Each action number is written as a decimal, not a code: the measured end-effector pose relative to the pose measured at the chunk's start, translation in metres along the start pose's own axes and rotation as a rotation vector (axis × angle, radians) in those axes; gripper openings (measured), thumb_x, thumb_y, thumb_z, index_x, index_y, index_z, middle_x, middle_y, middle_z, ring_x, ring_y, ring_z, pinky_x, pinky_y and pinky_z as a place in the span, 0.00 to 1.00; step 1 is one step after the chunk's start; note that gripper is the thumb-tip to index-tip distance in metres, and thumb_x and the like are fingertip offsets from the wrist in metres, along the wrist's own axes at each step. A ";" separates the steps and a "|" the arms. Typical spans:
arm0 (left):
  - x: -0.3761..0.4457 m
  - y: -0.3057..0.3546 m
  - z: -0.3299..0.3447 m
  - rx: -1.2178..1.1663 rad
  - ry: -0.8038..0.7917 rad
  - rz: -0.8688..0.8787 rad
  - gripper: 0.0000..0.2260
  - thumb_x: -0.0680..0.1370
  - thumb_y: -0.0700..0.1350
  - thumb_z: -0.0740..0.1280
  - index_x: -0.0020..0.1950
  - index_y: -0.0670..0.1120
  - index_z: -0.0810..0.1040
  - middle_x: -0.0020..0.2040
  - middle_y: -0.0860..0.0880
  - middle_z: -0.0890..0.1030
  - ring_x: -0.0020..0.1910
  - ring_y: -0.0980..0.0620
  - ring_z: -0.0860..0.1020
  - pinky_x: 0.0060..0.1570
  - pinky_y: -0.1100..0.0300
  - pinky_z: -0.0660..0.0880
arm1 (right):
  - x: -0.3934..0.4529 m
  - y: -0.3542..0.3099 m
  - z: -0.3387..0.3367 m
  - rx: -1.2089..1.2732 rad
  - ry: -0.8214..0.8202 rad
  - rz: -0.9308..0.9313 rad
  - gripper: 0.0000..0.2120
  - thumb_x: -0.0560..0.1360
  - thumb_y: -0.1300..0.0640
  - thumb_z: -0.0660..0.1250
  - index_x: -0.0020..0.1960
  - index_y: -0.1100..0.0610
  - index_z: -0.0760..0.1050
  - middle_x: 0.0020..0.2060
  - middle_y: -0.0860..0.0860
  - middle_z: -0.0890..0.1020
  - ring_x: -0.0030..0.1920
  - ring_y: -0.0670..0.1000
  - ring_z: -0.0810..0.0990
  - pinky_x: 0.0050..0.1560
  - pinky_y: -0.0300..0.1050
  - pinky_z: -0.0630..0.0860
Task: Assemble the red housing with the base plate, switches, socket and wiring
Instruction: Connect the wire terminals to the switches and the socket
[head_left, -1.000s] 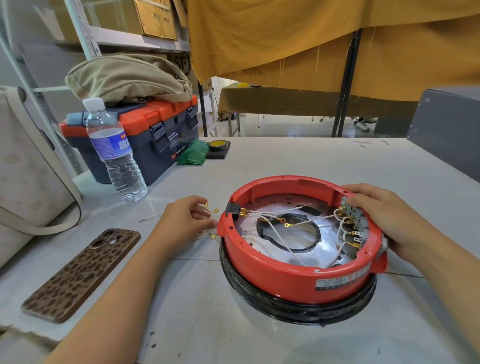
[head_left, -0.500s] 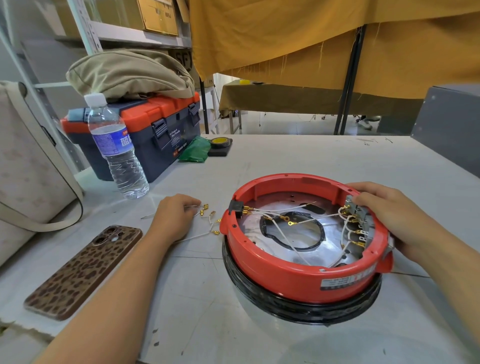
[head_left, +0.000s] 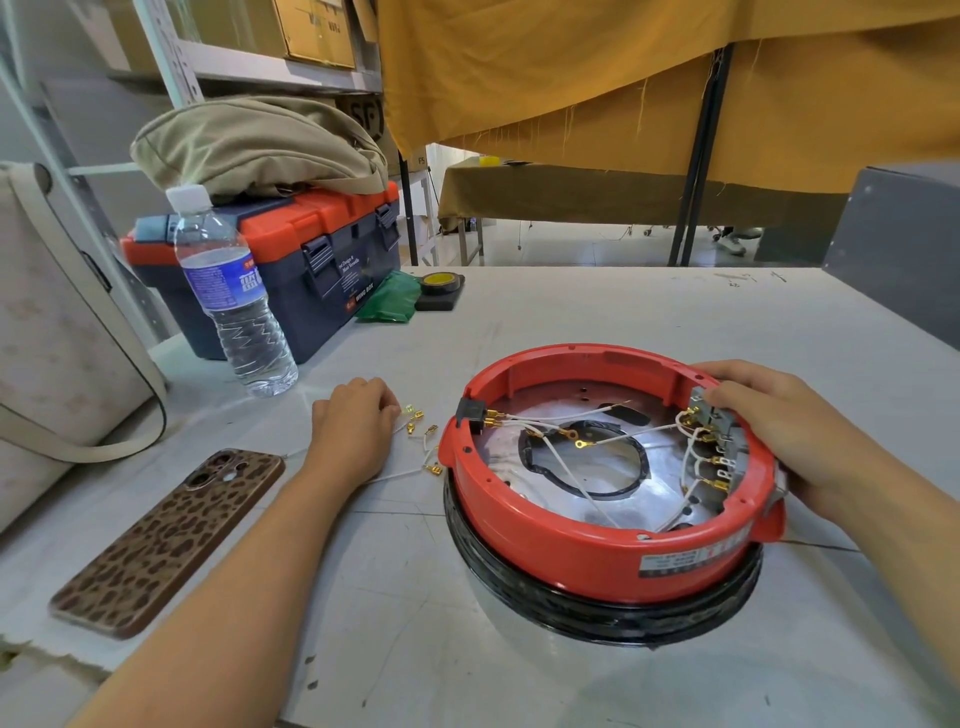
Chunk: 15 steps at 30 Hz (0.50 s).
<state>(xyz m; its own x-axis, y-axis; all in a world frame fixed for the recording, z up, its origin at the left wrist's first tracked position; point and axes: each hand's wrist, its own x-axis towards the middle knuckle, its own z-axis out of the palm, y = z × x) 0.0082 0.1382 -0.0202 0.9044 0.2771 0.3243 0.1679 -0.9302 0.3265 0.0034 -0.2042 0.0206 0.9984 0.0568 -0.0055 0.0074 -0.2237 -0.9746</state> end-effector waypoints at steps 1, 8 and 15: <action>0.000 0.000 -0.001 -0.063 0.040 0.006 0.05 0.79 0.42 0.61 0.47 0.45 0.75 0.49 0.46 0.79 0.50 0.45 0.74 0.52 0.51 0.68 | 0.000 0.000 0.000 0.001 -0.003 0.000 0.10 0.76 0.62 0.61 0.49 0.50 0.79 0.32 0.49 0.85 0.29 0.47 0.82 0.31 0.41 0.77; -0.011 0.011 -0.015 -0.417 0.261 0.132 0.04 0.75 0.36 0.68 0.48 0.41 0.81 0.44 0.46 0.82 0.42 0.51 0.77 0.45 0.66 0.70 | 0.000 0.002 -0.001 -0.002 0.003 -0.002 0.11 0.76 0.61 0.61 0.49 0.50 0.79 0.31 0.48 0.84 0.28 0.48 0.81 0.30 0.42 0.77; -0.025 0.032 -0.035 -0.460 0.255 0.295 0.07 0.75 0.35 0.68 0.49 0.42 0.84 0.44 0.45 0.82 0.42 0.49 0.79 0.44 0.64 0.74 | 0.000 0.003 0.002 -0.008 0.030 -0.012 0.11 0.77 0.61 0.61 0.49 0.49 0.79 0.35 0.51 0.84 0.29 0.48 0.81 0.35 0.45 0.77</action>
<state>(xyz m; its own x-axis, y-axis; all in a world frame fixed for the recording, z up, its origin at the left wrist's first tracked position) -0.0226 0.1103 0.0127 0.7548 0.1254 0.6439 -0.3141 -0.7926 0.5226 0.0038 -0.2028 0.0177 0.9995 0.0301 0.0131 0.0197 -0.2311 -0.9727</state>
